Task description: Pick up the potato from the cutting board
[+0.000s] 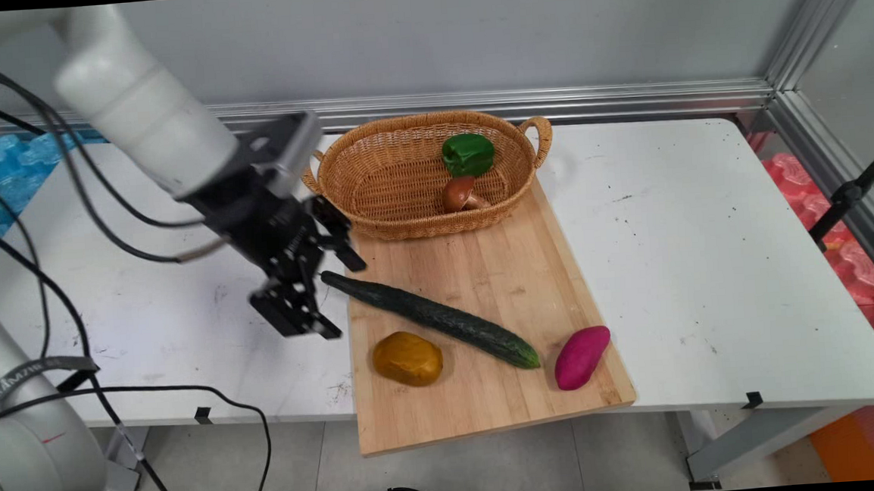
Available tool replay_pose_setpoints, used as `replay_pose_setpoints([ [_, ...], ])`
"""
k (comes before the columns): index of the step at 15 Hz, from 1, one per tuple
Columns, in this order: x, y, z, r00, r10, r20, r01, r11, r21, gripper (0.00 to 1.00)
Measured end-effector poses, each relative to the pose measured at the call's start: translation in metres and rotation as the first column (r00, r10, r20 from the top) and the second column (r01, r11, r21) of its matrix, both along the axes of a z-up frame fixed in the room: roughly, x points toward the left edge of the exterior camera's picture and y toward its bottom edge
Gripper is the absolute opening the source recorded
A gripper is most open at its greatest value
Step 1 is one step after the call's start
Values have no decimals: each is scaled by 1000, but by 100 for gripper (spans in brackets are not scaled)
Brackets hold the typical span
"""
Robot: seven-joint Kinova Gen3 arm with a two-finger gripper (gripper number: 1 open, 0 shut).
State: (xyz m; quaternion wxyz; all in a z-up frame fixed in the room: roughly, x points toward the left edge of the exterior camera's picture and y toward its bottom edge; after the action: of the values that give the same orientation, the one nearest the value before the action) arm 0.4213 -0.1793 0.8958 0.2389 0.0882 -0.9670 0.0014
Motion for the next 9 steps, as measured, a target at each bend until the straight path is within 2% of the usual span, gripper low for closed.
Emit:
replay_pose_setpoints([
  [6, -49, -12, -48, 997, -42, 61, 40, 999, 33, 100],
  [9, -64, -18, -64, 995, -55, 81, 51, 998, 46, 100],
])
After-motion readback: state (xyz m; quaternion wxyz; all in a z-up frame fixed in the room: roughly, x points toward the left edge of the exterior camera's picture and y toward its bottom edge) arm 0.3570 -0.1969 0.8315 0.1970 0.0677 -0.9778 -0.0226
